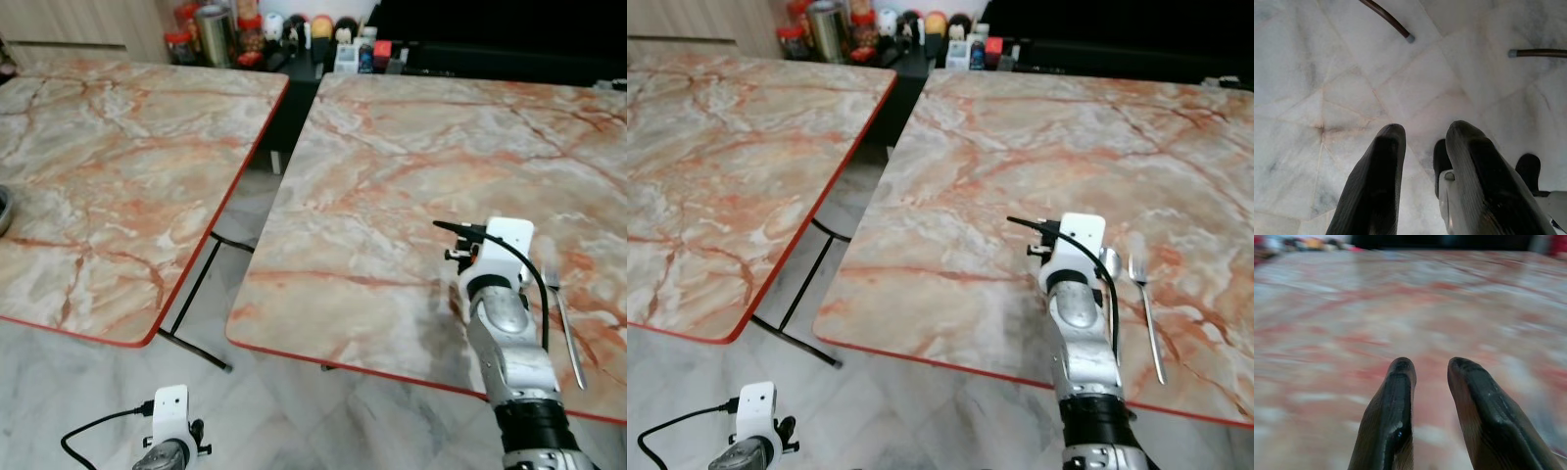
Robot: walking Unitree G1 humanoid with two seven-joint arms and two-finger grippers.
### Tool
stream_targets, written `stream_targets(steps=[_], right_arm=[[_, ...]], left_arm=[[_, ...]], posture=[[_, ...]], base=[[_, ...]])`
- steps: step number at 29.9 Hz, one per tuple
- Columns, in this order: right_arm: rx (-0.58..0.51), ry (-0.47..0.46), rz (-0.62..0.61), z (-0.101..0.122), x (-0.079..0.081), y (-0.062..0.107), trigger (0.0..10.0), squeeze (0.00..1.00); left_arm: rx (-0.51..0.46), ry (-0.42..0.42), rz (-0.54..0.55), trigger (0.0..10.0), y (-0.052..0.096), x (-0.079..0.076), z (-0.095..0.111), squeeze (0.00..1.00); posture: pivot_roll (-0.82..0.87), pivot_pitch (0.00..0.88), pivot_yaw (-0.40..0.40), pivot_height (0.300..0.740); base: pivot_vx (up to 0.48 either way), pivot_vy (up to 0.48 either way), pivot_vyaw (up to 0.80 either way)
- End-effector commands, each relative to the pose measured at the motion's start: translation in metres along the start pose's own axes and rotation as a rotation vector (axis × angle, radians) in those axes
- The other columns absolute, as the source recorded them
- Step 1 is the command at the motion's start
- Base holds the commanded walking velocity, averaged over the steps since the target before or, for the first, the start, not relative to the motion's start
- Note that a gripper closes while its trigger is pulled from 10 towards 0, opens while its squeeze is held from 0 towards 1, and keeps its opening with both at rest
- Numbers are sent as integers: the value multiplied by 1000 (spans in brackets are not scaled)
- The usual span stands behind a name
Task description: Setting the table
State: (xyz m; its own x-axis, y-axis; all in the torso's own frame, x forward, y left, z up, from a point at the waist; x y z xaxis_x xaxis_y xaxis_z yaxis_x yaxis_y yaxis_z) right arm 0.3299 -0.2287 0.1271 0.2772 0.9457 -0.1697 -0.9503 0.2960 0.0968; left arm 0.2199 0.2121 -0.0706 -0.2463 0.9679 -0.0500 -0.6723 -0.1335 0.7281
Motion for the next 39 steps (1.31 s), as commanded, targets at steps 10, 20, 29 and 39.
stream_targets(steps=[10, 20, 29, 39], right_arm=[[57, 52, -58, -4, -28, 20, 10000, 0], [77, 18, -48, -2, -23, 34, 10000, 1000], [197, 64, -11, -10, -18, 41, 10000, 0], [254, 66, -15, -15, -20, 41, 10000, 0]], left_arm=[[57, -1, -22, 10000, 2, 2, -12, 0], [69, -15, -29, 10000, 3, 3, -14, 0], [88, -23, -41, 10000, 4, 4, -19, 0], [101, -27, -56, 10000, 4, 2, -22, 0]], posture=[[-91, 131, 30, 740], [-91, 126, 35, 740], [-92, 114, 40, 740], [-88, 101, 41, 740]], base=[[0, 0, 0], [0, 0, 0], [0, 0, 0], [0, 0, 0]])
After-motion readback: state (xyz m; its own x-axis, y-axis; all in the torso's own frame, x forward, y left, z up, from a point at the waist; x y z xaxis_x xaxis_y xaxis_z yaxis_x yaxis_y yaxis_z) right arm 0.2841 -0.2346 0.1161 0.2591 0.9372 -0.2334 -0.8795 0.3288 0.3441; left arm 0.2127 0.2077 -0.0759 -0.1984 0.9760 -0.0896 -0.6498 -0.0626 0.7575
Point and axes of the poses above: a point about 5 cm out from each wrist's last joint towards the gripper, its own y axis pointing back from the gripper into the wrist, its own z axis along the axis of the wrist's last joint, x = y × z, the point moved 1 cm from there along -y, pointing out of the wrist towards the gripper, and after that the axes turned 5 degrees about y, right-handed, at the moved point
